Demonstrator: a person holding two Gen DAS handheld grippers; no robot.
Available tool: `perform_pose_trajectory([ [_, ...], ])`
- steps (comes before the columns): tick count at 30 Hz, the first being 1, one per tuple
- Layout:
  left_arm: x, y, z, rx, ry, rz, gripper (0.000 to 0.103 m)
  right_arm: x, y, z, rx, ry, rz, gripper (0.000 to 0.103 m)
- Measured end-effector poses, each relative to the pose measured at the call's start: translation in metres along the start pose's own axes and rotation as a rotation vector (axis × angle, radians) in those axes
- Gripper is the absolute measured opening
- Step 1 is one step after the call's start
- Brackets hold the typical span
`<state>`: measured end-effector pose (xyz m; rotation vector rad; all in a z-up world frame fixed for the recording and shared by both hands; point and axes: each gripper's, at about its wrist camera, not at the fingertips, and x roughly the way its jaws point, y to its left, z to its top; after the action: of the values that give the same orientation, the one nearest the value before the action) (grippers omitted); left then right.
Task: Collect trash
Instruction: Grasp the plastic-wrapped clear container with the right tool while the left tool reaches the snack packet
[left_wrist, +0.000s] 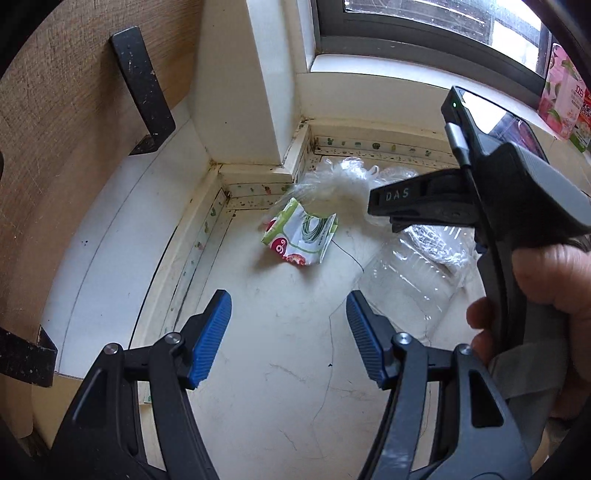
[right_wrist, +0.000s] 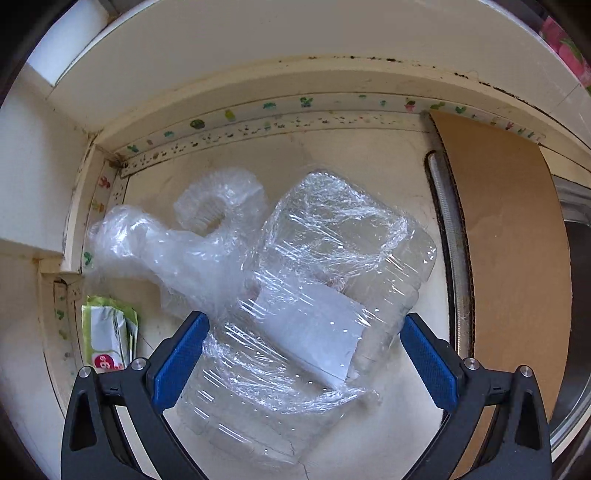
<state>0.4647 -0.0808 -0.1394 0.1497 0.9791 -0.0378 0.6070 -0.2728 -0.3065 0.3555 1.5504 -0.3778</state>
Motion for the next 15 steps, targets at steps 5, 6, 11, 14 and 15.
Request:
perform_pose_trajectory([
  [5,0.009,0.000,0.007,-0.024,0.006,-0.007,0.062,0.000,0.008,-0.010,-0.100,-0.004,0.029,0.101],
  [6,0.010,0.001,0.009,-0.031,0.009,-0.013,0.062,-0.003,0.006,-0.013,-0.117,-0.010,0.040,0.098],
  [11,0.022,0.001,0.022,-0.066,0.026,-0.038,0.062,-0.011,-0.003,-0.023,-0.107,-0.003,0.142,0.094],
  [14,0.036,-0.002,0.031,-0.064,0.059,-0.064,0.062,-0.013,-0.011,-0.027,-0.101,0.009,0.218,0.091],
  [15,0.043,-0.003,0.033,-0.057,0.084,-0.074,0.062,-0.014,-0.015,-0.028,-0.102,0.010,0.236,0.089],
])
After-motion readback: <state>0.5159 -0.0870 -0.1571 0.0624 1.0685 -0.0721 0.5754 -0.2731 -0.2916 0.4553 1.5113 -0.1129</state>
